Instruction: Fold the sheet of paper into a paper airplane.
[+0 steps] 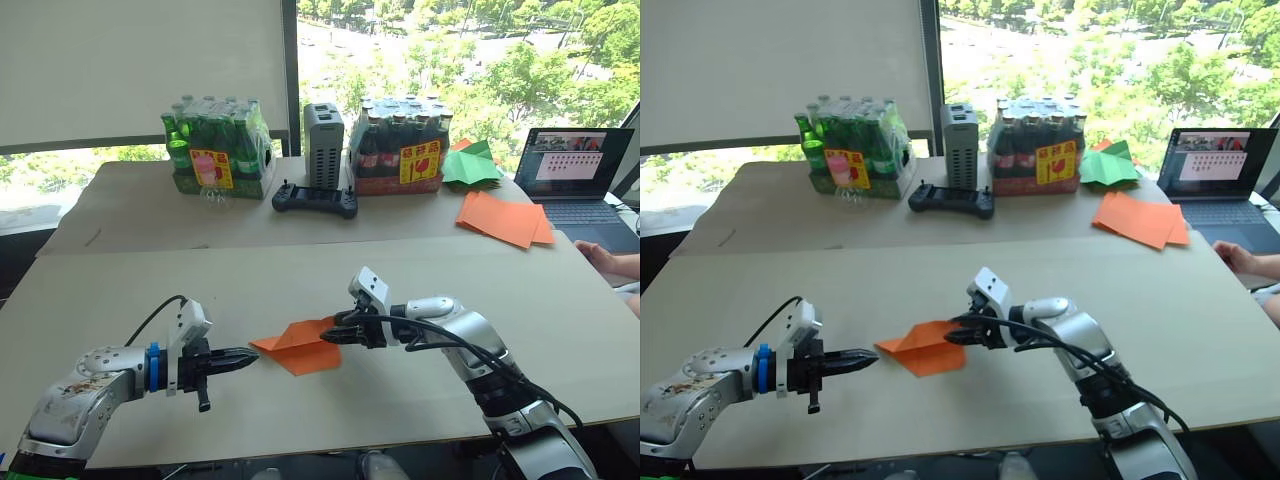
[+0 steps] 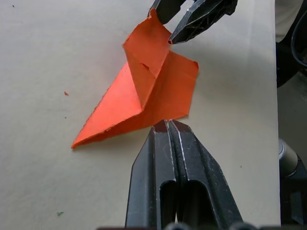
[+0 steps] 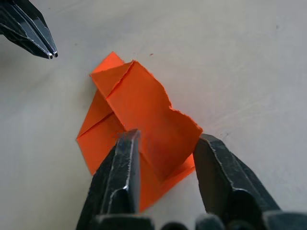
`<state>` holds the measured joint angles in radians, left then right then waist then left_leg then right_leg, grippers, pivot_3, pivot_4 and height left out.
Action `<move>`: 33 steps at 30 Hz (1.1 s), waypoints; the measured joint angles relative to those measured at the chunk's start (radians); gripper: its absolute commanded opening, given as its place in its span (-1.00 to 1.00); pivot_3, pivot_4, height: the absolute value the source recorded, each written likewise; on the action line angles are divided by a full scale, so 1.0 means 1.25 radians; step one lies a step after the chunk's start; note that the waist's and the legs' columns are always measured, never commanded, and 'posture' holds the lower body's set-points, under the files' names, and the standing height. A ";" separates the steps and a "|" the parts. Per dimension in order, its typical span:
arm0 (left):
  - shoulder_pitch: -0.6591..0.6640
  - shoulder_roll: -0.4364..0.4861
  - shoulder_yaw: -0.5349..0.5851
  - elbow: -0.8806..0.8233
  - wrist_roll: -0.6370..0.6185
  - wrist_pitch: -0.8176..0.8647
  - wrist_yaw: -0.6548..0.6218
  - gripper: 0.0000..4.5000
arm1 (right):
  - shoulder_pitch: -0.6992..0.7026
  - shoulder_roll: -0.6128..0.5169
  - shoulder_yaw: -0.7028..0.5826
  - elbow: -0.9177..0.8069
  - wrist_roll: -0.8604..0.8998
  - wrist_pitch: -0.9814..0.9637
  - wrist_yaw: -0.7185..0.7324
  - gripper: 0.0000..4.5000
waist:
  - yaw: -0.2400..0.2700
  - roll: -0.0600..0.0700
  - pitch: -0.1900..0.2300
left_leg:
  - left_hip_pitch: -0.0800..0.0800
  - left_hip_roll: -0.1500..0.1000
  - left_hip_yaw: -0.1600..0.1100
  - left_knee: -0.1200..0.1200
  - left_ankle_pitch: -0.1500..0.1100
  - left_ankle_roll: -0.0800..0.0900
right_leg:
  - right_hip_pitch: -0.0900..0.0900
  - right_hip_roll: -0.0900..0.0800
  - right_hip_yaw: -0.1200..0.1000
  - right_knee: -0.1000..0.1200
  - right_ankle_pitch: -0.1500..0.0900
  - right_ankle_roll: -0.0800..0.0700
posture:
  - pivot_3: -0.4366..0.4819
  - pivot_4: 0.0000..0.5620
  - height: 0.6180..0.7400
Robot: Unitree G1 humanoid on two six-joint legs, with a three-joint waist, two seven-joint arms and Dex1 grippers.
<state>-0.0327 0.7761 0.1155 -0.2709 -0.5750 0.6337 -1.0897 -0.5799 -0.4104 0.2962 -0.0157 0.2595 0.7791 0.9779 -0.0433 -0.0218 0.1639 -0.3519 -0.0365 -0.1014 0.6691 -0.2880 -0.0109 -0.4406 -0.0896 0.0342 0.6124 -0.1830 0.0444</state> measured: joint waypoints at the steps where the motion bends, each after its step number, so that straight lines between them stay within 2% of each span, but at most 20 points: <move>1: 0.000 0.000 0.000 0.000 0.000 -0.002 0.000 -0.98 | 0.000 0.000 0.000 0.001 0.000 0.000 0.000 -0.82 | 0.000 0.000 0.000 | 0.000 0.000 0.000 0.000 0.000 0.000 | 0.000 0.000 0.000 0.000 0.000 0.000 | -0.05 -0.47 0.72; 2: 0.000 0.000 0.000 0.000 0.000 -0.004 0.001 -0.98 | 0.000 0.000 0.000 0.001 0.000 0.000 0.000 -0.96 | 0.000 0.000 0.000 | 0.000 0.000 0.000 0.000 0.000 0.000 | 0.000 0.000 0.000 0.000 0.000 0.000 | -0.05 -0.47 0.72; 3: 0.000 0.000 0.000 0.000 0.000 -0.004 0.001 -0.98 | 0.000 0.000 0.000 0.001 0.000 0.000 0.000 -1.00 | 0.000 0.000 0.000 | 0.000 0.000 0.000 0.000 0.000 0.000 | 0.000 0.000 0.000 0.000 0.000 0.000 | -0.05 -0.47 0.72; 8: -0.017 0.000 0.000 0.002 0.000 -0.004 0.008 -0.98 | 0.005 -0.001 0.004 -0.012 -0.004 -0.016 -0.008 -1.00 | 0.000 0.000 0.000 | 0.000 0.000 0.000 0.000 0.000 0.000 | 0.000 0.000 0.000 0.000 0.000 0.000 | -0.05 -0.47 0.72; 13: -0.077 -0.019 0.002 0.031 -0.005 -0.002 0.032 -0.98 | 0.001 -0.002 -0.003 -0.048 -0.071 -0.212 -0.080 -1.00 | 0.001 0.000 0.000 | 0.000 0.000 0.000 0.000 0.000 -0.001 | 0.000 0.000 0.000 0.000 0.000 0.000 | -0.05 -0.47 0.72; 19: -0.156 -0.051 0.041 0.072 -0.051 0.024 0.075 -0.98 | -0.024 -0.047 -0.005 -0.115 -0.260 -0.556 -0.199 -1.00 | 0.000 0.000 0.000 | 0.000 -0.001 0.000 0.000 0.001 -0.001 | -0.001 0.000 0.000 0.001 0.000 0.000 | -0.05 -0.47 0.72; 24: -0.164 -0.052 0.047 0.073 -0.064 0.051 0.085 -0.98 | 0.002 -0.091 0.073 -0.131 -0.519 -0.814 -0.338 -1.00 | 0.000 0.000 0.000 | 0.000 -0.001 0.001 0.000 0.001 -0.002 | -0.001 0.000 0.000 0.001 0.000 0.000 | -0.05 -0.47 0.72; 27: -0.164 -0.052 0.046 0.072 -0.071 0.057 0.089 -0.98 | 0.038 -0.144 0.133 -0.099 -0.695 -0.956 -0.432 -1.00 | 0.003 -0.001 0.000 | 0.000 -0.001 0.000 0.000 0.002 -0.004 | -0.001 -0.001 0.000 0.001 0.000 0.000 | -0.05 -0.47 0.72; 33: -0.183 -0.052 0.046 0.072 -0.079 0.080 0.095 -0.98 | 0.077 -0.165 0.182 0.013 -0.831 -1.131 -0.563 -1.00 | -0.001 -0.002 0.000 | 0.000 -0.001 0.000 0.001 0.003 -0.004 | 0.000 0.000 0.001 0.001 0.001 0.000 | -0.05 -0.47 0.72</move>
<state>-0.2612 0.7115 0.1726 -0.1812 -0.6737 0.7336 -0.9704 -0.4837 -0.6164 0.5233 0.0008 -0.7789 -0.6352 0.2744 -0.0443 -0.0238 0.1643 -0.3519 -0.0377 -0.1009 0.6700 -0.2849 -0.0162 -0.4406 -0.0897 0.0354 0.6141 -0.1820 0.0439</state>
